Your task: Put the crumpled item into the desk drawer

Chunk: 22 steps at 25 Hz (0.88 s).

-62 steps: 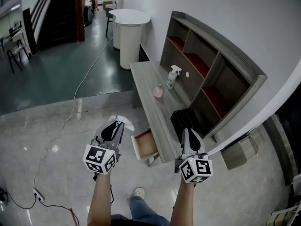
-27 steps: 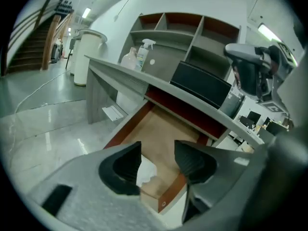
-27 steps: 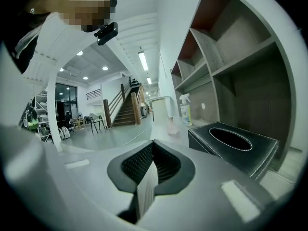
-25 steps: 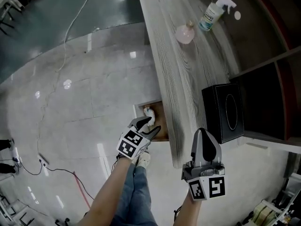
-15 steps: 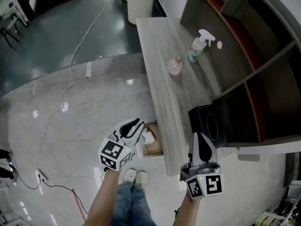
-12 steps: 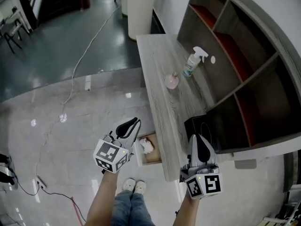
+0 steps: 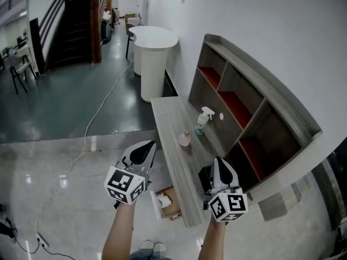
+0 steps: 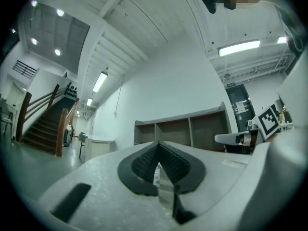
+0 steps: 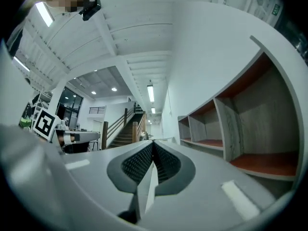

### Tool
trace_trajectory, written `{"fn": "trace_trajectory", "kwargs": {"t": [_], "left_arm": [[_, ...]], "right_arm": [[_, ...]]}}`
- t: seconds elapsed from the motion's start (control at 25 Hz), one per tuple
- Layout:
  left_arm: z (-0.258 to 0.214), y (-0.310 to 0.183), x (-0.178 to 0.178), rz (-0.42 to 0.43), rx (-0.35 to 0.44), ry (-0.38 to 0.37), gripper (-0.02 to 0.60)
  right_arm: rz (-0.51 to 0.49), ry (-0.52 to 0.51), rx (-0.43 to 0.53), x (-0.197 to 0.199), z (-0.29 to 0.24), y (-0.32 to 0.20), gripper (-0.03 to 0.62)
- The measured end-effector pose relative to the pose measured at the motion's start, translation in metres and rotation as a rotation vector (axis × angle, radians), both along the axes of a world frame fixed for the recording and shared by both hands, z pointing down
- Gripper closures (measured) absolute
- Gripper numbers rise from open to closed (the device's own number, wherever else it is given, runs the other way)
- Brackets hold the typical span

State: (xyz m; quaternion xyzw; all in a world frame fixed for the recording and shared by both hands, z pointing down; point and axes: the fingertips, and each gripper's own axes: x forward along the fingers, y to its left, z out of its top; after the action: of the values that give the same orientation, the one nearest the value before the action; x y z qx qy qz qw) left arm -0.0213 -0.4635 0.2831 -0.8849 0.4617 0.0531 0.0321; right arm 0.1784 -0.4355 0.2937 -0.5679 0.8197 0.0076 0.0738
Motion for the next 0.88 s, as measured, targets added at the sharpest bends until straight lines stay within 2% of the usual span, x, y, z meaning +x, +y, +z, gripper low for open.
{"fn": "trace_trajectory", "kwargs": {"t": [0.32, 0.88], "left_arm": [[-0.036, 0.031, 0.006, 0.016, 0.077, -0.004, 0.575], [-0.027, 0.052, 0.011, 0.048, 0.052, 0.003, 0.575]], "right_arm": [[0.019, 0.019, 0.055, 0.0, -0.027, 0.018, 0.586], [0.043, 0.039, 0.037, 0.002, -0.02, 0.045, 0.586]]}}
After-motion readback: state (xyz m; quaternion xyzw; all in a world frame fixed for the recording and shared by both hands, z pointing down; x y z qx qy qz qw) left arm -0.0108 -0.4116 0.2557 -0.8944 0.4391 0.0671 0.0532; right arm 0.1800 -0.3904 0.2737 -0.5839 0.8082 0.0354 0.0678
